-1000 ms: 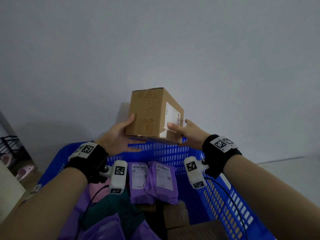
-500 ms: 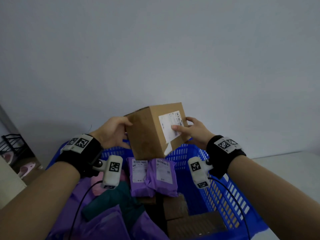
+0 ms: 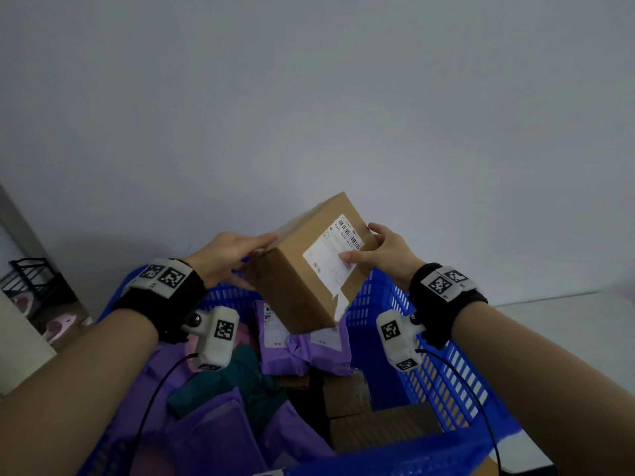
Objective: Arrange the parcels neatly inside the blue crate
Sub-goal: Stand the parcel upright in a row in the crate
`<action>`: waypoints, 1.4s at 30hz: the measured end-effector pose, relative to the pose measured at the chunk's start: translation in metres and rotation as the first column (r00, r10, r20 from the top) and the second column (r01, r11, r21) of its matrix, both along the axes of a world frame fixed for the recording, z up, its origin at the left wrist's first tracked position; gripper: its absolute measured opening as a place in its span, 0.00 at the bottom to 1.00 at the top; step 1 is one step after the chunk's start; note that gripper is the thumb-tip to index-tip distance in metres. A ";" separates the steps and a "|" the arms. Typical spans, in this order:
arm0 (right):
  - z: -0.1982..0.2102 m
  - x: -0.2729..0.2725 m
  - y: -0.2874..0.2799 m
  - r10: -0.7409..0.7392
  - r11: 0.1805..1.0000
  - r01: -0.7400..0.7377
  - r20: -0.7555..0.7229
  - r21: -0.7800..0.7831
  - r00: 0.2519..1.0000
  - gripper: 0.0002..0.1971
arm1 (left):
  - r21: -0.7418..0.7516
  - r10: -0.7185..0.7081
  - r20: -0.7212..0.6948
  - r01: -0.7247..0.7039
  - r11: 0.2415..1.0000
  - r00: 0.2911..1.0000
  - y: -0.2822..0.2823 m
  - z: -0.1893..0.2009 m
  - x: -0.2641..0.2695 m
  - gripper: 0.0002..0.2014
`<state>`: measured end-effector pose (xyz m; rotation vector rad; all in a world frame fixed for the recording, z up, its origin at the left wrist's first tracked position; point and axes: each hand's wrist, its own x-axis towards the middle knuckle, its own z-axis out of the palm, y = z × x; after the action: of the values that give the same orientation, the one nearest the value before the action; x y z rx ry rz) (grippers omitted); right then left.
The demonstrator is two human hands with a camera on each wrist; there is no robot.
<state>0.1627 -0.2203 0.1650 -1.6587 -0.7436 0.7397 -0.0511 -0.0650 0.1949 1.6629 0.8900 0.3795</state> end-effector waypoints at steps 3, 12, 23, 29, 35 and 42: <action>0.000 -0.006 0.003 0.038 0.998 -0.037 0.029 -0.041 0.999 0.52 | -0.009 -0.049 -0.135 0.048 0.999 0.990 -0.005 -0.001 0.005 0.45; -0.022 -0.002 0.011 0.002 0.987 0.022 0.152 -0.157 0.988 0.76 | -0.159 -0.216 -0.200 0.186 0.970 0.956 -0.012 -0.029 0.021 0.44; -0.007 0.012 -0.028 -0.118 0.943 0.199 0.293 -0.265 0.949 0.36 | -0.421 -0.214 0.134 0.251 0.872 0.968 -0.035 -0.079 0.073 0.42; -0.025 0.013 -0.035 0.071 0.898 0.135 0.440 -0.419 0.895 0.37 | -0.544 -0.334 0.150 0.360 0.758 0.931 -0.036 -0.112 0.096 0.44; -0.056 0.011 -0.033 0.145 0.733 0.208 0.448 -0.648 0.882 0.59 | -0.625 -0.359 0.131 0.359 0.694 0.924 -0.044 -0.142 0.109 0.46; -0.085 0.006 -0.024 0.140 0.607 0.204 0.357 -0.768 0.924 0.71 | -0.649 -0.420 0.092 0.374 0.663 0.903 -0.041 -0.170 0.119 0.39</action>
<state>0.1685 -0.2439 0.0796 -2.7106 -0.6785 0.7793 0.0684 -0.1063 0.0249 1.1517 0.5734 -0.2859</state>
